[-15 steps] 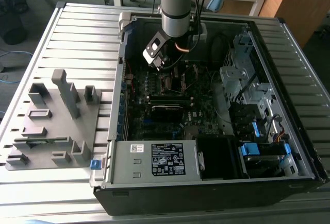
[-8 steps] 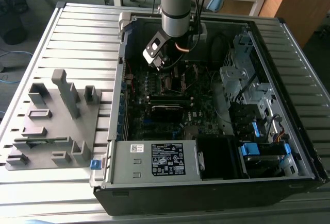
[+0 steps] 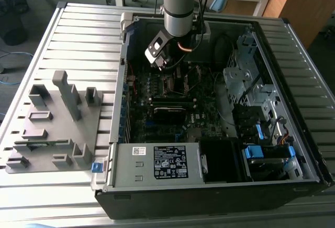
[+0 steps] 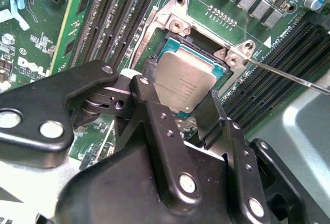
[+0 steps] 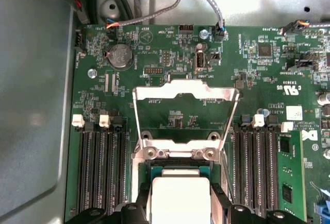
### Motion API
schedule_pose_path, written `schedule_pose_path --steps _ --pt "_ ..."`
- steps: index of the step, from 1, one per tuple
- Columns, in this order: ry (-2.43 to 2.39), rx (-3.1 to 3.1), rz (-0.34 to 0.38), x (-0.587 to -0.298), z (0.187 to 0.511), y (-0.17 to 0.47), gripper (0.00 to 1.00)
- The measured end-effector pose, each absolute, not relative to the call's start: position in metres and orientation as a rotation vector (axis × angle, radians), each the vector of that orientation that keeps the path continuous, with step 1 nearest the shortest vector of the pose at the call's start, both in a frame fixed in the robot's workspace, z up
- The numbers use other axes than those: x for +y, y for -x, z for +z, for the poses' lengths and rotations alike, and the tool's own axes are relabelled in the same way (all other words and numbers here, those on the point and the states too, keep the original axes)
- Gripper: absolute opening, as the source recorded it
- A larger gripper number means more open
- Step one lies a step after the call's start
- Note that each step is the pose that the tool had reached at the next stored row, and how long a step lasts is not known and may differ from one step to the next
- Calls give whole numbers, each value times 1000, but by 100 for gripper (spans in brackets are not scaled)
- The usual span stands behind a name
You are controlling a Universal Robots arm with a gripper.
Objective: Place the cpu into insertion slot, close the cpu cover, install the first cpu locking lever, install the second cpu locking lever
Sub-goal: 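Place the cpu into insertion slot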
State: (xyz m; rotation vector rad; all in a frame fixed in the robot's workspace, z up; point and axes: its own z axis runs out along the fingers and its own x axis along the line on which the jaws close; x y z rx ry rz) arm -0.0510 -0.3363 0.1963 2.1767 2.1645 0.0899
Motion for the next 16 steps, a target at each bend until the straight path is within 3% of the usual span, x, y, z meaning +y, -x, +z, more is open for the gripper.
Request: schedule_pose_path --steps 16 --pt "-2183 2158 89 -334 194 51 54"
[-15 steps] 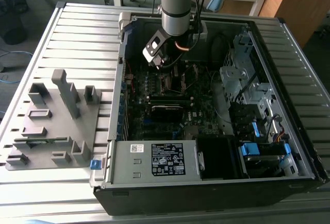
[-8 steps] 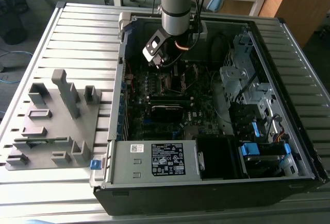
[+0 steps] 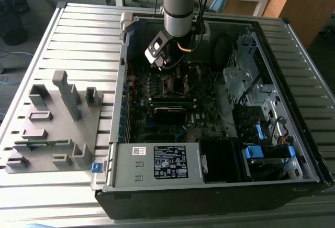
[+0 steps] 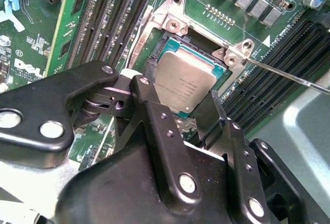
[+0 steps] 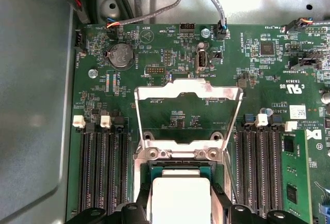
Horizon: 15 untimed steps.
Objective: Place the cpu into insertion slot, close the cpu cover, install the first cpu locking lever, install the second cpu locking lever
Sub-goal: 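Place the cpu into insertion slot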
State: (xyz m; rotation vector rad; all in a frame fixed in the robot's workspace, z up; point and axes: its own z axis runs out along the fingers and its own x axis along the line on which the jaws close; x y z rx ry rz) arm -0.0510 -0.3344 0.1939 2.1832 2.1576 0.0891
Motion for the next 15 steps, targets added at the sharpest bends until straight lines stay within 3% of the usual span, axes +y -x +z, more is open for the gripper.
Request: schedule_pose_path --steps 15 --pt "-2185 2156 90 -334 195 51 54"
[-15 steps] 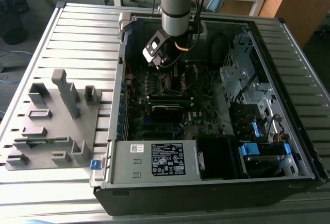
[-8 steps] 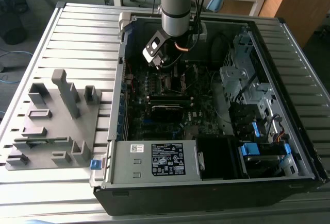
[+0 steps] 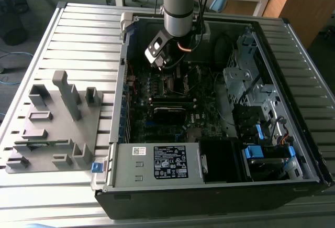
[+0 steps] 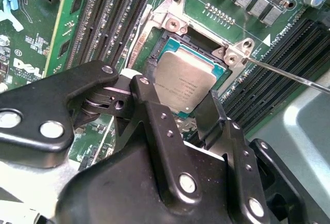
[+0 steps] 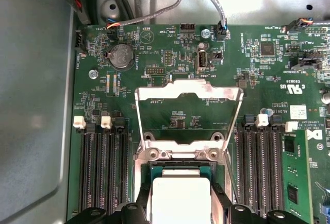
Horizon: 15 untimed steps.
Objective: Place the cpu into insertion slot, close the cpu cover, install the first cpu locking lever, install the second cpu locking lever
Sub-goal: 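Place the cpu into insertion slot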
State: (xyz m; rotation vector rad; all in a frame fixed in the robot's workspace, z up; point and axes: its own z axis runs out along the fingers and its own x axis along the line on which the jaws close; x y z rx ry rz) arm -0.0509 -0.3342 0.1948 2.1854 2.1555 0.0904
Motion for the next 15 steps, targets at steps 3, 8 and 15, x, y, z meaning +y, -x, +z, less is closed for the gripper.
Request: schedule_pose_path --steps 3,8,15 --pt "-2185 2155 90 -334 196 51 54" --pt "-2185 2155 89 -335 196 51 54" --pt "-2185 2156 91 -335 194 51 54"
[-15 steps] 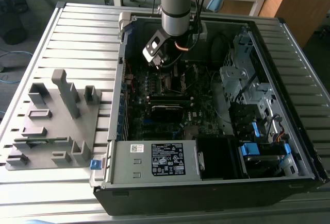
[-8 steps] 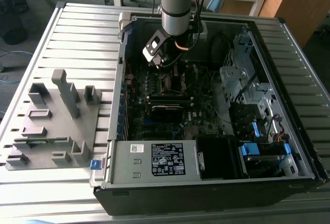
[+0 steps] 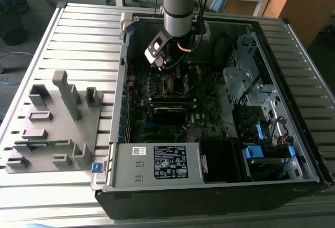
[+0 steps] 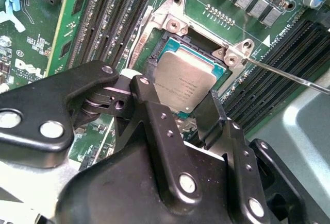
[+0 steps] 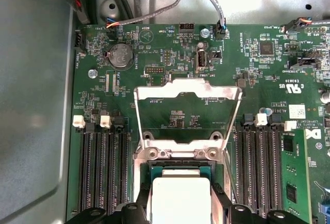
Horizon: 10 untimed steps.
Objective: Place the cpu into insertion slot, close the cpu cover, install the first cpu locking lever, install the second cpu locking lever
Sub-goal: 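Place the cpu into insertion slot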
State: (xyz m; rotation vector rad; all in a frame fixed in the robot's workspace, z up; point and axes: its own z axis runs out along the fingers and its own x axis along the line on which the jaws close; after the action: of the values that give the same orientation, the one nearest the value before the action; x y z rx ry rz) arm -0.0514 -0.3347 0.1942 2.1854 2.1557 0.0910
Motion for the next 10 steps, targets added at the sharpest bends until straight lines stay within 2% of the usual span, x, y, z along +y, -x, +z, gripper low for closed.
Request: schedule_pose_path --steps 10 --pt "-2186 2156 92 -335 193 52 54"
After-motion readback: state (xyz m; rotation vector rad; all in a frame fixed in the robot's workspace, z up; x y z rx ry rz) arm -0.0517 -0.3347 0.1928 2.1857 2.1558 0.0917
